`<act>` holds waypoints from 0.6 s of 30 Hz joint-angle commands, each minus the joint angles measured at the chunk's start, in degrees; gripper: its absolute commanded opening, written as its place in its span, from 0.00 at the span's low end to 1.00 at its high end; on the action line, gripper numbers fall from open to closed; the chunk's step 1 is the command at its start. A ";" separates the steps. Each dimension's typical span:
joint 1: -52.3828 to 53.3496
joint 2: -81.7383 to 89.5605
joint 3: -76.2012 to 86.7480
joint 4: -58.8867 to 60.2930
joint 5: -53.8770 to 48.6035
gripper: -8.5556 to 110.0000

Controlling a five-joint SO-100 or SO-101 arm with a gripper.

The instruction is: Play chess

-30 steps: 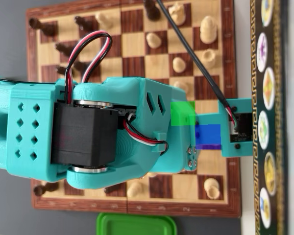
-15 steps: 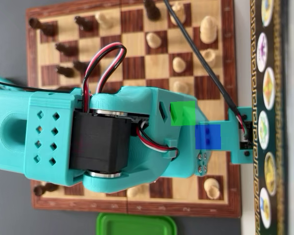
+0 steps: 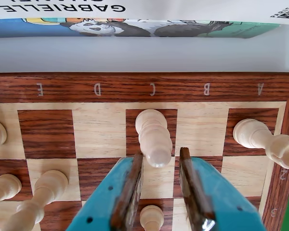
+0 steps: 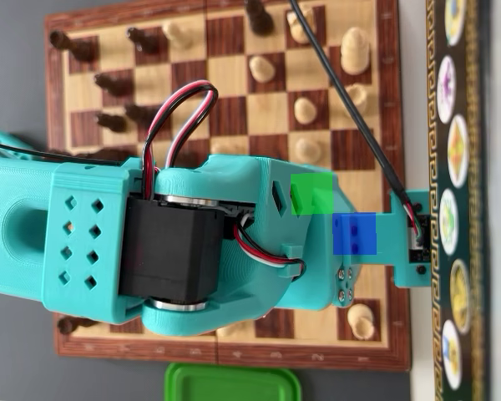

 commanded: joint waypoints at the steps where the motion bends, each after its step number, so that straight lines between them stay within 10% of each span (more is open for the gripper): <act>1: 1.05 0.35 -4.13 -0.97 -0.26 0.18; 18: 0.62 0.26 -5.10 -0.88 -0.26 0.18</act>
